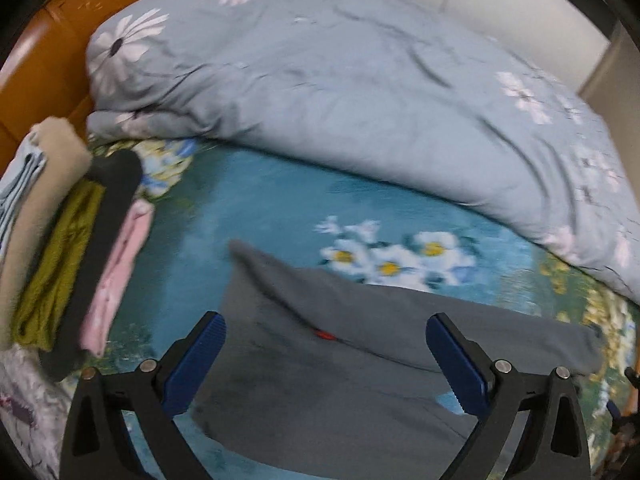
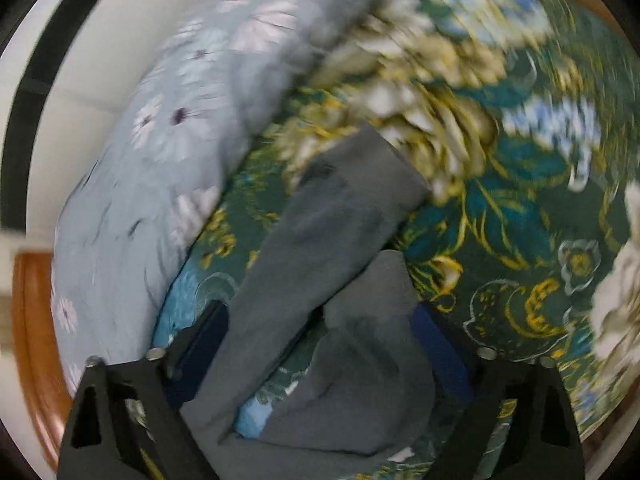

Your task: Fold clothes

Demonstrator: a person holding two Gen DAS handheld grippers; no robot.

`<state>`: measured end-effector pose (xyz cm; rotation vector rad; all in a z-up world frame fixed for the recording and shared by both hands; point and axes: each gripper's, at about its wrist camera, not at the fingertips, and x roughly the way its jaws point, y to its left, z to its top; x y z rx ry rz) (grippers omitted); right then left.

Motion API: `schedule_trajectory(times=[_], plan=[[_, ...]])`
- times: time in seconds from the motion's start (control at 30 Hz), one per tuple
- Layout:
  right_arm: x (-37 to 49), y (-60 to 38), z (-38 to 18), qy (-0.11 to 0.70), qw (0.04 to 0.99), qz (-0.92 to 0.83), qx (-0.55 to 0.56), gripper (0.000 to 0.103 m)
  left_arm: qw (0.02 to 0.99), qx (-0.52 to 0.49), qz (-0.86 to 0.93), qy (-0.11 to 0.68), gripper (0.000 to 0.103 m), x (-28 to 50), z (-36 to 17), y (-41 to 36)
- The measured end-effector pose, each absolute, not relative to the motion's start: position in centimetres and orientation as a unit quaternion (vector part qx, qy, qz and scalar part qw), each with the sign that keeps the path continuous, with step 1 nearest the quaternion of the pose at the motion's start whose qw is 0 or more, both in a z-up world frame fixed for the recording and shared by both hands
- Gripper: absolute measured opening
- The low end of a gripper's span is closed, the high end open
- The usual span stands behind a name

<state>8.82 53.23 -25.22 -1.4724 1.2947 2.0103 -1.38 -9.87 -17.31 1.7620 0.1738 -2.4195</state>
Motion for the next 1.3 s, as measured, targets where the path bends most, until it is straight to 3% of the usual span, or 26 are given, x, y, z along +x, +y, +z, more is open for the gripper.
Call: schedule_trajectory(times=[0.13, 0.27, 0.33, 0.47, 0.53, 0.8, 0.97, 1.3], plan=[[8.0, 55.1, -28.5, 0.508, 0.196, 0.665, -0.511, 0.063, 0.109, 0.603, -0.787, 0.072, 0.101, -2.1, -19.1, -12.0], [7.5, 56.5, -31.4, 0.544, 0.227, 0.626, -0.51, 0.055, 0.136, 0.62, -0.767, 0.093, 0.101, -2.6, -20.8, -13.6], [7.5, 57.0, -32.4, 0.559, 0.239, 0.614, -0.503, 0.041, 0.138, 0.628, -0.759, 0.104, 0.101, -2.7, -21.7, -13.9], [7.5, 57.5, -33.7, 0.587, 0.241, 0.596, -0.491, 0.025, 0.141, 0.646, -0.741, 0.119, 0.099, -3.2, -23.6, -14.4], [7.2, 57.3, -33.4, 0.593, 0.229, 0.599, -0.487, 0.009, 0.145, 0.653, -0.733, 0.129, 0.099, -3.4, -24.5, -14.5], [4.3, 56.4, -26.8, 0.583, 0.133, 0.662, -0.451, 0.004, 0.148, 0.665, -0.71, 0.18, 0.099, -4.6, -27.4, -15.0], [-0.1, 57.5, -25.3, 0.566, 0.125, 0.678, -0.452, 0.004, 0.164, 0.672, -0.69, 0.214, 0.097, -6.1, -30.0, -15.5], [-6.7, 56.9, -25.7, 0.523, 0.132, 0.685, -0.489, 0.004, 0.159, 0.681, -0.665, 0.262, 0.065, -8.4, -33.1, -16.1]])
